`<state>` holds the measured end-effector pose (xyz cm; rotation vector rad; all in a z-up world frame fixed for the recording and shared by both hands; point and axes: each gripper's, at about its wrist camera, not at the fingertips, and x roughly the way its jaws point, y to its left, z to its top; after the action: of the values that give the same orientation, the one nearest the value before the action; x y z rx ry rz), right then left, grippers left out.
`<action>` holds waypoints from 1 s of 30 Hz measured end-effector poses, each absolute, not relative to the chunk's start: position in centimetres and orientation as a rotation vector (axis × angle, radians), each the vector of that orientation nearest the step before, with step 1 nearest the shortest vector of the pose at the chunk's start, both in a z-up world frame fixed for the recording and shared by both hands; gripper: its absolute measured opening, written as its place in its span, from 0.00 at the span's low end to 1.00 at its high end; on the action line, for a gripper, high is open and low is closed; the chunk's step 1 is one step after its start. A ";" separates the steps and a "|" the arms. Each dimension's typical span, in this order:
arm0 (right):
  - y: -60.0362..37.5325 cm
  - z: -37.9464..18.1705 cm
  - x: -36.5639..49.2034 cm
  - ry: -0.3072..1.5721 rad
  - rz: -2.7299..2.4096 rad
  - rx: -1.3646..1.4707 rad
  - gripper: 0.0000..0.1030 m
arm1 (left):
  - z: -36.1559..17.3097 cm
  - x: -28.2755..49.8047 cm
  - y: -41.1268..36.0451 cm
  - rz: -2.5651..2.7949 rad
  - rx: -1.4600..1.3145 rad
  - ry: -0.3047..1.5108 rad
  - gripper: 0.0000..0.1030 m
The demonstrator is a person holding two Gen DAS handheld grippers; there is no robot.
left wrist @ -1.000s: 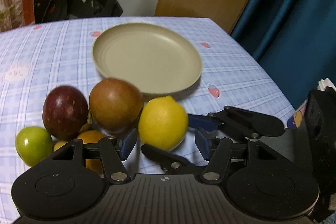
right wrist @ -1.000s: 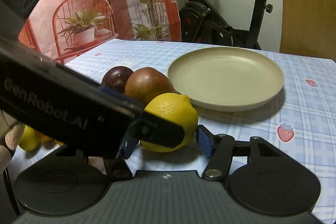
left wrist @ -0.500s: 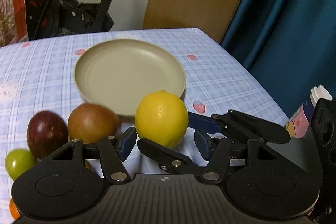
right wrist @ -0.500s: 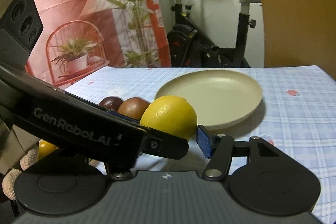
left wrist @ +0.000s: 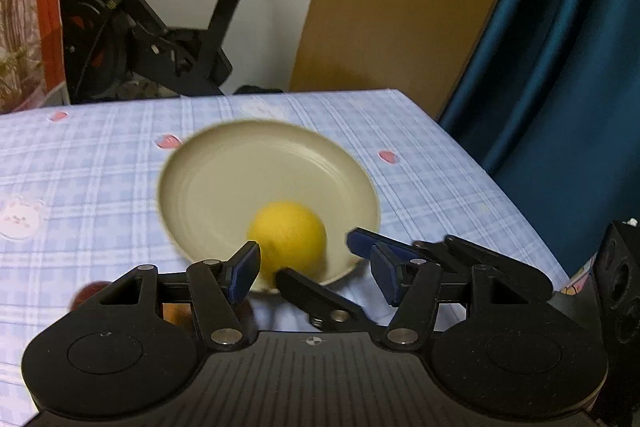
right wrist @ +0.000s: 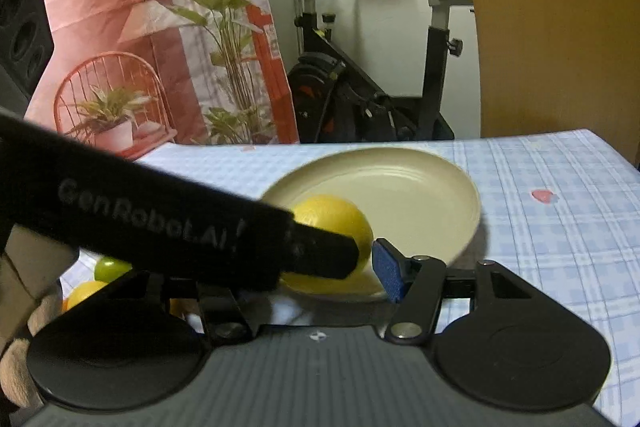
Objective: Organize fruits
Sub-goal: 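Carry the lemon onto the beige plate and open the left tool, then grasp the brown-red apple with the left tool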
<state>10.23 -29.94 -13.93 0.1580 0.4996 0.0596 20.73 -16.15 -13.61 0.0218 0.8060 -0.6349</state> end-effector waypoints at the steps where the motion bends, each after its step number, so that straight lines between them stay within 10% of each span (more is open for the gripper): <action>1: -29.9 -13.8 10.1 0.490 0.058 0.160 0.59 | -13.4 20.8 -15.9 -0.622 0.022 0.801 0.62; 30: -24.4 -14.8 10.5 0.510 0.206 0.104 0.60 | -12.7 20.8 -8.5 -0.567 0.000 0.816 0.62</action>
<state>10.53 -24.39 -14.76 0.1035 0.5098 0.2060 20.80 -8.52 -12.69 0.0003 0.8163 -0.5672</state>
